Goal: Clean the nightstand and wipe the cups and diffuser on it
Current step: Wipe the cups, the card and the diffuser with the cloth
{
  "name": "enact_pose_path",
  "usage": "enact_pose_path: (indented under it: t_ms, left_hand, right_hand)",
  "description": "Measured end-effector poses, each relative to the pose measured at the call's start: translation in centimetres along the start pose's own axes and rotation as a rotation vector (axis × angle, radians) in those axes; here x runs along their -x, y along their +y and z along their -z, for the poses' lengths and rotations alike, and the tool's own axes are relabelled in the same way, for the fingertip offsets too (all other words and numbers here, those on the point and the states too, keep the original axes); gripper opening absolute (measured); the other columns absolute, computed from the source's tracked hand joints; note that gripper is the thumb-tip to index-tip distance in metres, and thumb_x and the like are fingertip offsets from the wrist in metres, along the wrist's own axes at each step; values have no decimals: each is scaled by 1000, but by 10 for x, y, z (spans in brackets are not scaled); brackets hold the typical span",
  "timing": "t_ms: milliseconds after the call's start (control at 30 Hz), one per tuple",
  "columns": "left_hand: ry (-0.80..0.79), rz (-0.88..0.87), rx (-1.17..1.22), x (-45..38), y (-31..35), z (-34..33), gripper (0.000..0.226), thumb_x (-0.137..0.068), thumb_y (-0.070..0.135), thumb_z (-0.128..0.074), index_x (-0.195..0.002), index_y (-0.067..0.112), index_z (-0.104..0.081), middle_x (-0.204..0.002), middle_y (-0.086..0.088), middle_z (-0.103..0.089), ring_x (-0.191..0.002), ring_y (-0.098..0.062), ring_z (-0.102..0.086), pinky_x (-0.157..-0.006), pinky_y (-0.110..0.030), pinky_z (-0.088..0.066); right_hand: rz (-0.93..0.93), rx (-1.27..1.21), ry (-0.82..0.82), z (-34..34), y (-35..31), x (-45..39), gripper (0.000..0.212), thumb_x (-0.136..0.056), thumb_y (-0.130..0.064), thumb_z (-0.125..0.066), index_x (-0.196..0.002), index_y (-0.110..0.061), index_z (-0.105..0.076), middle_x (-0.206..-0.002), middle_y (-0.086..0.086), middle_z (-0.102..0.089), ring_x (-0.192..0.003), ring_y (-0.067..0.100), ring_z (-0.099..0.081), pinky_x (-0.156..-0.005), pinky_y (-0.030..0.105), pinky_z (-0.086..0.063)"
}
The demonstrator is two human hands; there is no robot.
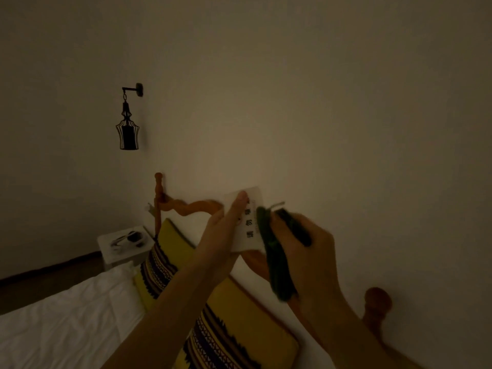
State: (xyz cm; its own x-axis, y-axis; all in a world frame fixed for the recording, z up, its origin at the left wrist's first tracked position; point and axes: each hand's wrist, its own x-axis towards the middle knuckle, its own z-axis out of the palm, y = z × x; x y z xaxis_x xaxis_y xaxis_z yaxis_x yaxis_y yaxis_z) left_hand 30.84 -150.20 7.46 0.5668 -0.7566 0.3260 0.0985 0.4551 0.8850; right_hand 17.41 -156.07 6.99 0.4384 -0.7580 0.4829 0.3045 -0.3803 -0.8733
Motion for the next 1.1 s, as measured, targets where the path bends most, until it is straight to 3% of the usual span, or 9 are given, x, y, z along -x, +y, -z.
enact_pose_path:
  t_ms: [133,233,367,467,533,633,733,833,1100]
  left_hand:
    - [-21,-208,-252,-1,5,5,31,-88,57,-60,-95,32,-76,-99,3,-77,-85,-18,-74,-67,-27,-60]
    - [-121,-564,-634,5,-2,1,18,-94,45,-57,-107,47,-69,-103,25,-72,-94,0,-69,-78,-14,-53]
    - [-5,-731,-819,7,-13,-9,25,-93,38,-60,-106,20,-72,-70,25,-58,-58,3,-55,-55,-16,-40]
    - [71,-749,-861,5,-16,-12,3,-91,14,-66,-88,16,-66,-67,26,-46,-51,4,-45,-53,-14,-32]
    - [85,-802,-842,6,-13,-10,14,-92,20,-63,-84,29,-56,-64,26,-45,-49,5,-45,-52,-9,-32]
    - [47,-846,-811,8,-7,-9,22,-95,36,-55,-77,45,-46,-60,25,-48,-53,6,-45,-53,-11,-30]
    - [55,-812,-837,9,-8,-7,8,-94,34,-61,-95,42,-62,-78,38,-57,-67,11,-50,-60,-7,-33]
    - [34,-799,-841,9,-6,1,15,-96,43,-56,-110,46,-61,-94,44,-57,-84,9,-52,-69,-8,-39]
    - [-24,-780,-923,8,-4,7,11,-88,50,-51,-93,42,-57,-82,-1,-59,-83,-18,-50,-62,-38,-46]
  right_hand:
    - [-14,49,-4,7,9,7,15,-86,-40,-71,-91,-27,-76,-80,-5,-75,-71,16,-73,-63,36,-62]
    - [110,138,174,20,-3,-15,8,-90,-32,-71,-91,-28,-77,-76,-8,-73,-71,13,-71,-63,32,-57]
    - [331,348,179,15,-17,-21,14,-89,-30,-73,-101,-24,-77,-86,-12,-75,-79,3,-70,-75,27,-59]
    - [535,429,173,0,-15,-6,22,-88,-31,-74,-106,-19,-76,-99,-7,-74,-89,1,-69,-80,15,-56]
    - [621,408,143,-4,-14,-1,23,-86,-30,-75,-106,-19,-75,-100,-7,-74,-91,0,-69,-80,12,-54]
    - [443,343,145,6,-19,-16,14,-88,-31,-75,-100,-25,-77,-87,-12,-74,-79,-1,-69,-71,16,-54]
    - [264,300,138,16,-15,-27,13,-90,-32,-71,-95,-23,-78,-75,-10,-73,-68,3,-68,-64,22,-51]
    - [346,320,143,12,-10,-19,18,-88,-33,-73,-100,-21,-78,-83,-8,-75,-75,6,-70,-69,24,-56]
    - [602,383,33,2,-13,-8,23,-86,-36,-72,-103,-20,-75,-93,-5,-70,-85,7,-69,-74,18,-57]
